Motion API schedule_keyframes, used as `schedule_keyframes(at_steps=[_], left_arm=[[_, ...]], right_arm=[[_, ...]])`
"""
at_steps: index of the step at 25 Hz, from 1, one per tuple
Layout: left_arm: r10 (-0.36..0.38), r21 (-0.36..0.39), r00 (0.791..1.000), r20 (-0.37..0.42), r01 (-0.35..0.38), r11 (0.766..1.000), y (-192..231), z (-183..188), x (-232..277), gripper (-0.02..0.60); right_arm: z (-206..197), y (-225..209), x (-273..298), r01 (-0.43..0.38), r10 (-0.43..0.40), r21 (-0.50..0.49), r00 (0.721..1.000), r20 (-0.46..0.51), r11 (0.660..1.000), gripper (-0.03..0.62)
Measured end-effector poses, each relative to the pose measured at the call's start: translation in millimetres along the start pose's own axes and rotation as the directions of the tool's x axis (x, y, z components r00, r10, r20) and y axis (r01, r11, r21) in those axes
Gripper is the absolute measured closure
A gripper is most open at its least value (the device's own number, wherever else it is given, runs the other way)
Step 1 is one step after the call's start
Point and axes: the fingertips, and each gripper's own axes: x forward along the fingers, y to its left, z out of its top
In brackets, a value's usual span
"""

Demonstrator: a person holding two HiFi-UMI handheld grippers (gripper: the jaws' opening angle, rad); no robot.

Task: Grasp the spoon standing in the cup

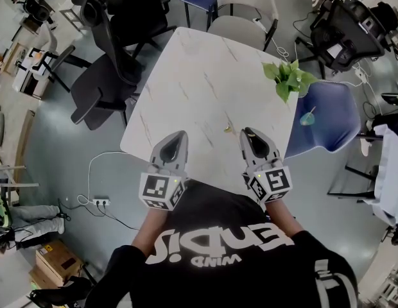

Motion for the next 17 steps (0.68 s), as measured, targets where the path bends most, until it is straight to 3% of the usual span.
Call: schedule_keyframes(at_steps=[17], left_arm=[[-0.001, -0.018, 1.0, -0.012, 0.0, 1.0, 5.3, -3.1, 3.7, 0.568]], right_arm=[[0.7, -0.6, 5.2, -0.004, 0.004, -0.001, 1.0, -0.009, 1.0, 0.559]])
